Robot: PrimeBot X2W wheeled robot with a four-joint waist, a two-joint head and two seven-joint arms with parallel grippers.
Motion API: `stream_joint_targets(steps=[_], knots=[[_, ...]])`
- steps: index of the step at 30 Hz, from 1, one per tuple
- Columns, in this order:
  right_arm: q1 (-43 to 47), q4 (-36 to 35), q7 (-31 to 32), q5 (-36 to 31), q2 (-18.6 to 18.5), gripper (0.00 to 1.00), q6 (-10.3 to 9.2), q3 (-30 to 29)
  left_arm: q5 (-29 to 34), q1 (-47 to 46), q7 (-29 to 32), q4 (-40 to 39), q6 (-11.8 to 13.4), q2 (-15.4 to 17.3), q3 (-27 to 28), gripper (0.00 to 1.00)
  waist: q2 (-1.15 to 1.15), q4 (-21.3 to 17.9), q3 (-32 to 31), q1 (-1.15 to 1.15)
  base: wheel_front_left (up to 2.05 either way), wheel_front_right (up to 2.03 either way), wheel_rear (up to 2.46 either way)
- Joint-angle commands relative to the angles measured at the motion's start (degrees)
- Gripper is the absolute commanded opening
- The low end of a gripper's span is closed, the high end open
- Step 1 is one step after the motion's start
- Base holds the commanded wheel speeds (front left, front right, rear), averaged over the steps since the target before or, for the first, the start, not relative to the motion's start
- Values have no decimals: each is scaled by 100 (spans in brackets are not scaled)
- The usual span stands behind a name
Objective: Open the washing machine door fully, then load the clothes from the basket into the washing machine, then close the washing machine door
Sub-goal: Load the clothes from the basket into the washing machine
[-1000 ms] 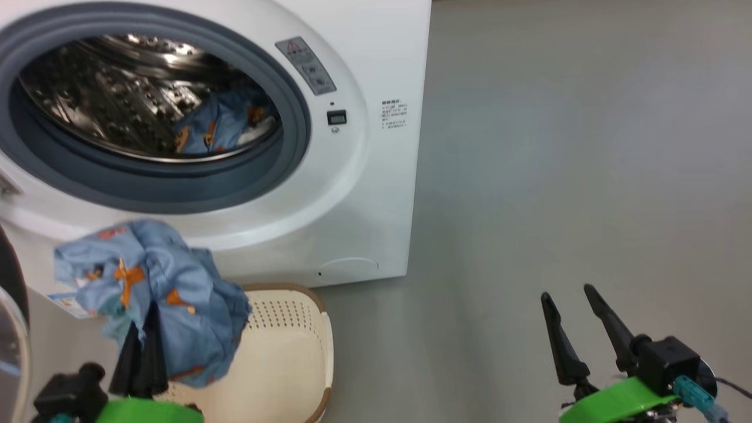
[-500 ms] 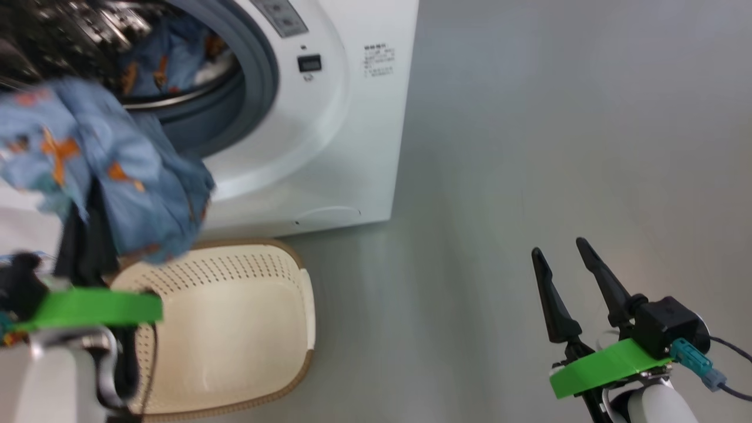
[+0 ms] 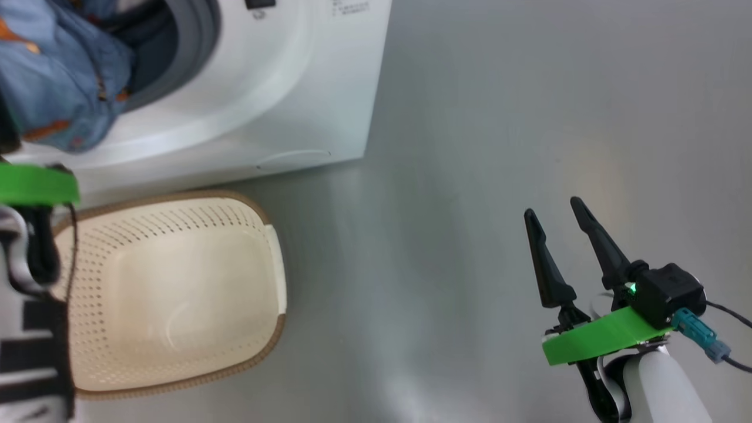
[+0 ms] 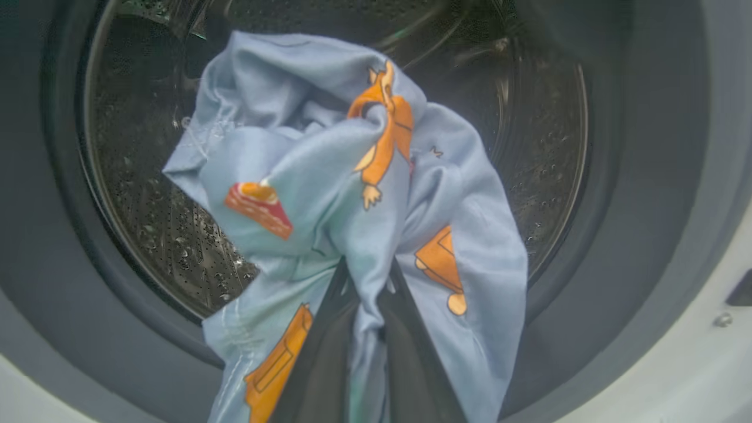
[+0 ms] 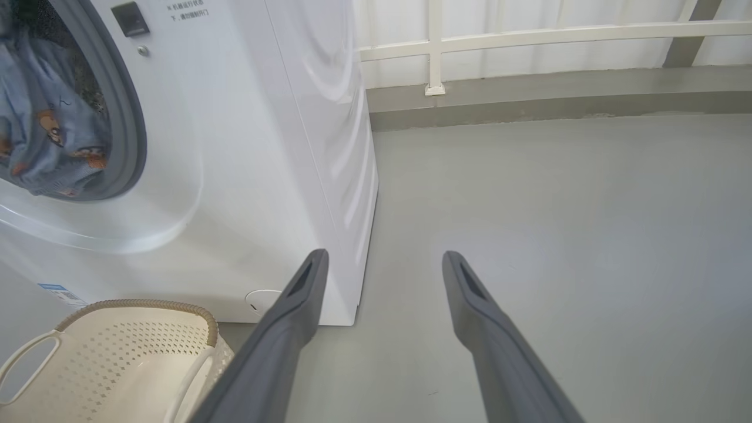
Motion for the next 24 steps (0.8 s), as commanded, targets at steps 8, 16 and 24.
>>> stream_joint_targets(steps=[8,16,24], knots=[[-201,-76,-68,207,10,100,16,265,-322,-1610,150,1613,-15,909,-450,0,0,-230,821,0,0,0,0],[-230,-22,-68,233,10,100,16,374,-615,-2869,894,2544,-15,1106,-1112,0,0,-222,997,0,0,0,0],[-195,-37,-68,243,10,100,16,403,-783,-3521,1043,3104,-15,1102,-1434,0,0,-284,1231,0,0,0,0]])
